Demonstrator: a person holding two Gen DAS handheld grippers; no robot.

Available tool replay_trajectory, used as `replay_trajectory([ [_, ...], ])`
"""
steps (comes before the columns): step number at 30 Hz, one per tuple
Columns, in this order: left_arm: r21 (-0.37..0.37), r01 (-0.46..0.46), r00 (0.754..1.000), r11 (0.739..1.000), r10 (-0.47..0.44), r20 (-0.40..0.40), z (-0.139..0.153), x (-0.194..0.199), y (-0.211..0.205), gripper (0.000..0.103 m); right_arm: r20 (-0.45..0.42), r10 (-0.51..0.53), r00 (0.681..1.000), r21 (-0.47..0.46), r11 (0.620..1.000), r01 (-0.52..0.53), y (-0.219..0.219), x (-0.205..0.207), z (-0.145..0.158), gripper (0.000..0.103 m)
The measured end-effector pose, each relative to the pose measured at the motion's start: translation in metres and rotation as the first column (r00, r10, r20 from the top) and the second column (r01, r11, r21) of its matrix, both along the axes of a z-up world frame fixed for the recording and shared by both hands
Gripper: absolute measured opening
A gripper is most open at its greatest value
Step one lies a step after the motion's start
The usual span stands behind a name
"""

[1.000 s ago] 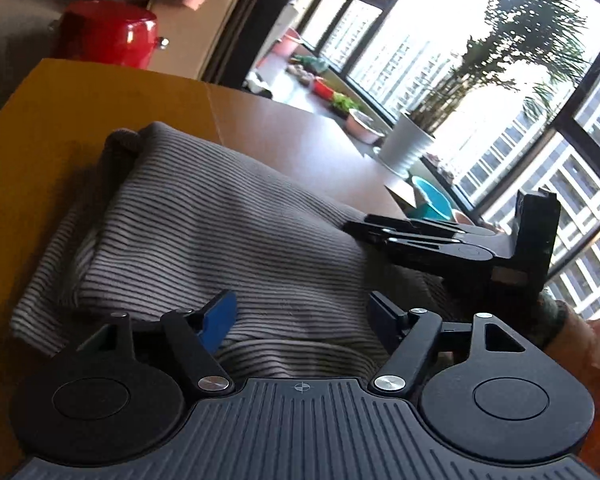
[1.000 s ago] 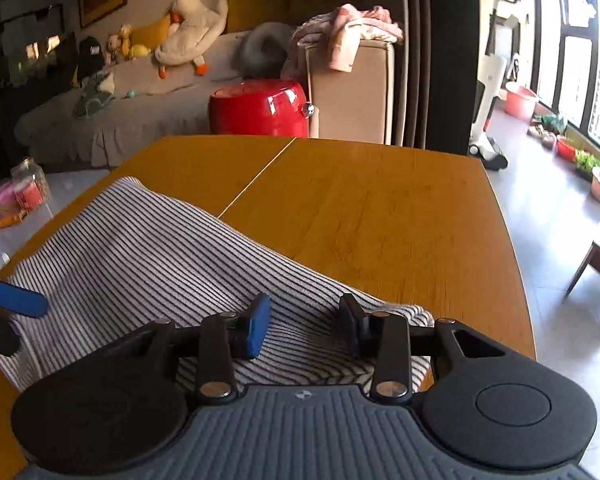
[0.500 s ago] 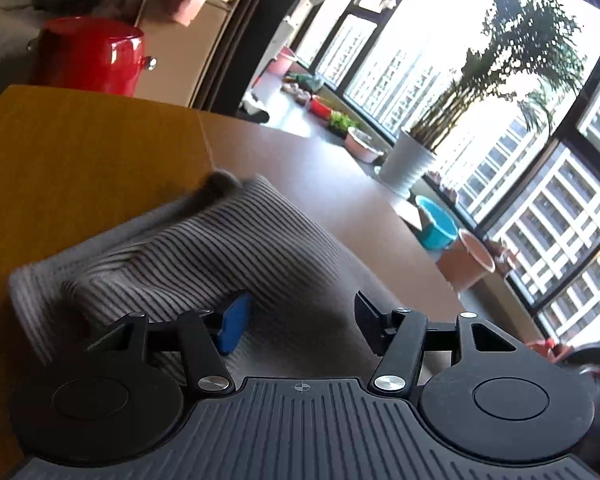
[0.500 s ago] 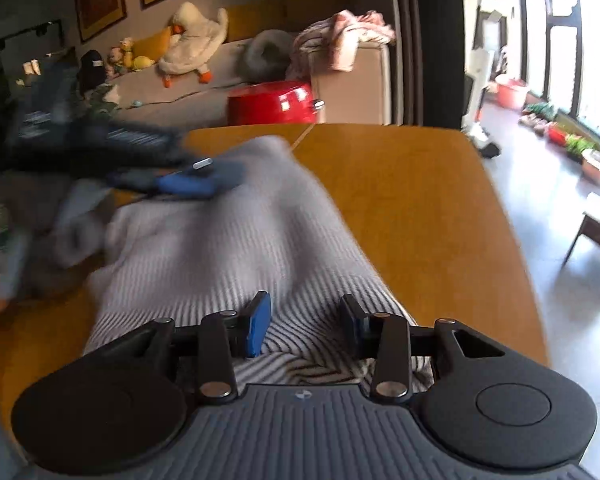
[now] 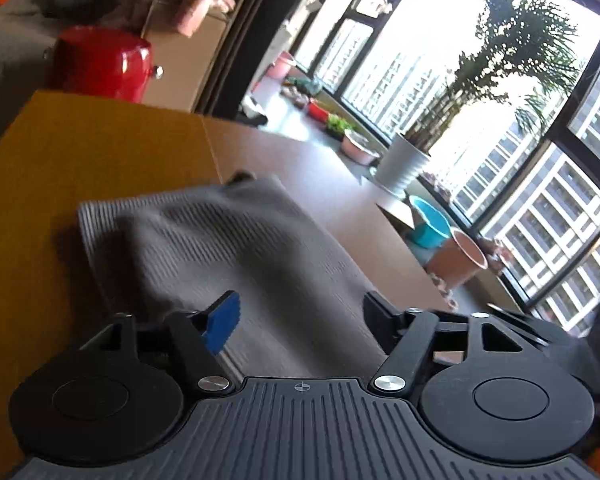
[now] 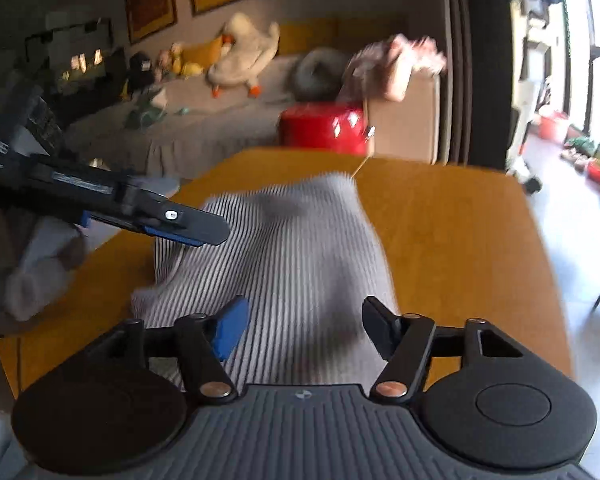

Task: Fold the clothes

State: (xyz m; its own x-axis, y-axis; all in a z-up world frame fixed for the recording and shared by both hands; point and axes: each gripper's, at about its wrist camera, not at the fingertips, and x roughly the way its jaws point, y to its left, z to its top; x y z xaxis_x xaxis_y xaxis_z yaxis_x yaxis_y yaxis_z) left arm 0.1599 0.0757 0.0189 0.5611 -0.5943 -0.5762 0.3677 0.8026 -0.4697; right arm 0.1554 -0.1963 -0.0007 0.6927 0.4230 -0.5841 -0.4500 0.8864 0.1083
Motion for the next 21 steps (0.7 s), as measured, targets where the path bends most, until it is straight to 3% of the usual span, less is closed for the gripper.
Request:
replay_trajectory([
  [3,0.003,0.034,0.999,0.999,-0.034,-0.039,-0.013,-0.003,-0.005,0.059,-0.014,-0.001,1.000,0.003,1.000,0.002,0.003,0.005,-0.014,0.062],
  [9,-0.001,0.051,0.999,0.999,-0.051,-0.011,-0.023,0.012,-0.009,0.056,-0.008,0.006,1.000,0.001,1.000,-0.006,-0.004,0.002,-0.016,0.062],
  [12,-0.005,0.054,0.999,0.999,-0.054,0.002,-0.026,0.024,-0.014,0.047,-0.013,-0.017,1.000,0.019,1.000,0.017,-0.006,-0.004,-0.017,0.062],
  [21,-0.059,0.064,0.998,0.996,-0.064,0.002,-0.032,0.046,-0.016,0.038,-0.024,-0.115,0.993,0.025,0.993,0.115,0.010,-0.031,-0.018,0.066],
])
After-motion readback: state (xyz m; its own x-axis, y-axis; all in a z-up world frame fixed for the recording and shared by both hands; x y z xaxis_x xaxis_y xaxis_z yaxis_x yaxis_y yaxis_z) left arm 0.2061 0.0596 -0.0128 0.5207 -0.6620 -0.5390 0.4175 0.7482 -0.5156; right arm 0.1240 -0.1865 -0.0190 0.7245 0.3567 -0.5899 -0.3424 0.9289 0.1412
